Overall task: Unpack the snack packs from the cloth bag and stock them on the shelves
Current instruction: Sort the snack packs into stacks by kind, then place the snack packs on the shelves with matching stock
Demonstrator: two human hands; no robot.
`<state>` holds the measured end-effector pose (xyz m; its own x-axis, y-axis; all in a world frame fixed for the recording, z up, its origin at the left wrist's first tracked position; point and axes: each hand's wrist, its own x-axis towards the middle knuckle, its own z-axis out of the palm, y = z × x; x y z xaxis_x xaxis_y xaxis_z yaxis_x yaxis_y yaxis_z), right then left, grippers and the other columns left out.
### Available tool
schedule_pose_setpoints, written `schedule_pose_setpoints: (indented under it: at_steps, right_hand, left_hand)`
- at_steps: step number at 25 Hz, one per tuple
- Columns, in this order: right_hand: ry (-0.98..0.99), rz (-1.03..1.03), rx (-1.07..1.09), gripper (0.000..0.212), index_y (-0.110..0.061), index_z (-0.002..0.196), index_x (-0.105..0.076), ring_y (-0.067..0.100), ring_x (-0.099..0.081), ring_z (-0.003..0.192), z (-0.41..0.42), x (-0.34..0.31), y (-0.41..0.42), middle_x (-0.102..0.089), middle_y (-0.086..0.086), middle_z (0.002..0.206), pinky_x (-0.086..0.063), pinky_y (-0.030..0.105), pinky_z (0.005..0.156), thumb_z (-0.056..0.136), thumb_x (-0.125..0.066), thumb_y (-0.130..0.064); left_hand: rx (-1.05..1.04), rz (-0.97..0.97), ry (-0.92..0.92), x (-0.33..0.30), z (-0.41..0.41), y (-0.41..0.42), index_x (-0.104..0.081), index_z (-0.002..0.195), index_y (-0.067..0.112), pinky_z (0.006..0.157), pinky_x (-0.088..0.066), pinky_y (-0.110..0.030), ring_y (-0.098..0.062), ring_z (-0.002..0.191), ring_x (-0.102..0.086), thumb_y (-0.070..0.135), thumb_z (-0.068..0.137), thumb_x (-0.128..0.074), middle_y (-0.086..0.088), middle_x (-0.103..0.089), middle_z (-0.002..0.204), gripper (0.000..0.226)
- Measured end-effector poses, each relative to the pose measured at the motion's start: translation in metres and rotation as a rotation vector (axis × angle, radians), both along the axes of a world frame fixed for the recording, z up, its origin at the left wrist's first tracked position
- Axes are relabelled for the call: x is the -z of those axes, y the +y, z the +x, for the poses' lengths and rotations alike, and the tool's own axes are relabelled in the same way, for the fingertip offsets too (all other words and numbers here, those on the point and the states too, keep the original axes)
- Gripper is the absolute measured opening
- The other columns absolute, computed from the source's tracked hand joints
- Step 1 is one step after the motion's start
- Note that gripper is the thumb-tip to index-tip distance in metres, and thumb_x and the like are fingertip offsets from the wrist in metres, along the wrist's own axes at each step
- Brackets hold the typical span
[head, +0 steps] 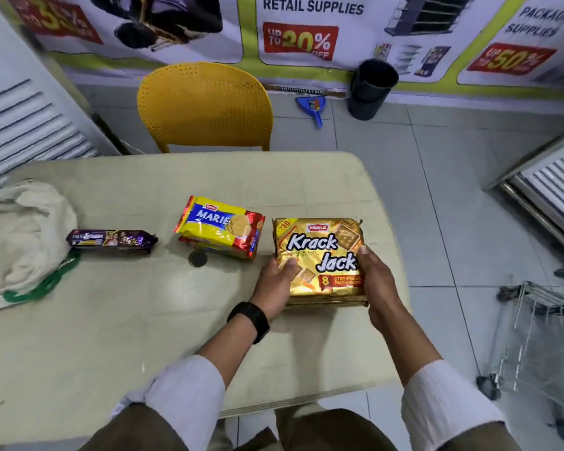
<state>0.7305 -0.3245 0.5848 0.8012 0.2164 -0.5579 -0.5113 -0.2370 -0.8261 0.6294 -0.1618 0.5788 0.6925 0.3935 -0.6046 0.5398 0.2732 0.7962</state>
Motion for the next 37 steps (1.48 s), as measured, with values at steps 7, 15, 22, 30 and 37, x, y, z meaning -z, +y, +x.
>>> schedule_pose_setpoints:
  at_steps: [7, 15, 22, 30, 37]
  right_hand:
    - [-0.233, 0.147, -0.376, 0.035, -0.034, 0.126, -0.067, 0.015, -0.078, 0.090, -0.101, -0.131, 0.120, -0.080, -0.005, 0.106, -0.054, 0.018, 0.059, 0.106, -0.040, -0.043]
    - [-0.184, 0.383, -0.812, 0.036, -0.039, 0.132, -0.063, 0.022, -0.076, 0.100, -0.317, -0.175, 0.327, -0.078, -0.003, 0.114, -0.060, 0.040, 0.079, 0.107, -0.038, -0.043]
    - [-0.088, 0.487, -1.014, 0.034, -0.022, 0.125, -0.069, 0.031, -0.076, 0.095, -0.478, -0.190, 0.462, -0.079, 0.007, 0.109, -0.058, 0.045, 0.083, 0.104, -0.048, -0.037]
    - [0.028, 0.600, -1.111, 0.032, -0.018, 0.124, -0.068, 0.032, -0.078, 0.087, -0.558, -0.217, 0.585, -0.079, 0.013, 0.106, -0.060, 0.034, 0.060, 0.104, -0.044, -0.027]
    - [0.114, 0.429, -1.195, 0.032, -0.021, 0.126, -0.068, 0.030, -0.078, 0.093, -0.587, -0.169, 0.709, -0.079, 0.009, 0.107, -0.060, 0.039, 0.077, 0.107, -0.044, -0.028]
  left_hand:
    - [-0.367, 0.059, -0.240, -0.107, -0.149, 0.088, -0.057, 0.124, 0.038, 0.098, -0.050, -0.028, -0.006, 0.114, -0.064, 0.053, 0.095, -0.055, 0.011, -0.065, 0.128, 0.033]
    - [-0.865, 0.186, -0.329, -0.161, -0.409, 0.229, -0.061, 0.129, 0.036, 0.111, -0.043, -0.039, -0.011, 0.124, -0.061, 0.058, 0.086, -0.067, 0.008, -0.065, 0.136, 0.048]
    - [-1.220, 0.306, -0.323, -0.194, -0.578, 0.300, -0.050, 0.145, 0.029, 0.115, -0.041, -0.043, -0.012, 0.128, -0.059, 0.066, 0.068, -0.067, 0.008, -0.060, 0.143, 0.087]
    - [-1.251, 0.390, -0.378, -0.231, -0.660, 0.382, -0.067, 0.110, 0.032, 0.066, -0.053, -0.010, 0.003, 0.090, -0.073, 0.028, 0.102, -0.055, 0.019, -0.078, 0.099, 0.015]
    - [-1.346, 0.264, -0.203, -0.180, -0.681, 0.497, -0.055, 0.140, 0.026, 0.107, -0.030, -0.028, -0.006, 0.124, -0.049, 0.042, 0.102, -0.050, 0.012, -0.055, 0.142, 0.041]
